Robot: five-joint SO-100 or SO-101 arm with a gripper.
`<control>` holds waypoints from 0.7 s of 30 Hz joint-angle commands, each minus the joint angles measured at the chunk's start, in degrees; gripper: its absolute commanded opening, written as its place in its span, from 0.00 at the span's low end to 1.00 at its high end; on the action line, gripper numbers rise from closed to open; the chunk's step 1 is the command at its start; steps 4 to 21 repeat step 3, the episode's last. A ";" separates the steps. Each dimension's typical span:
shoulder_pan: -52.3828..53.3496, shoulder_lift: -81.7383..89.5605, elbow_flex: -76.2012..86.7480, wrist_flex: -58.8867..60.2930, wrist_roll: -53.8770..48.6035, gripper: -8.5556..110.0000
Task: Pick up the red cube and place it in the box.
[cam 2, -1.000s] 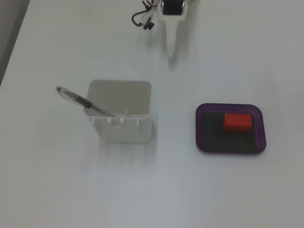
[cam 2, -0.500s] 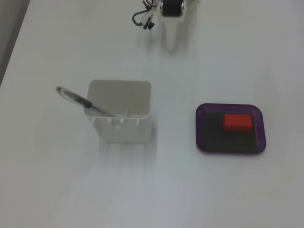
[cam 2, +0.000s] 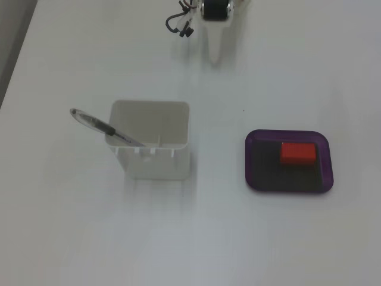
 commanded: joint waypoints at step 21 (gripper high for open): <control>0.26 4.57 0.18 -0.70 0.26 0.07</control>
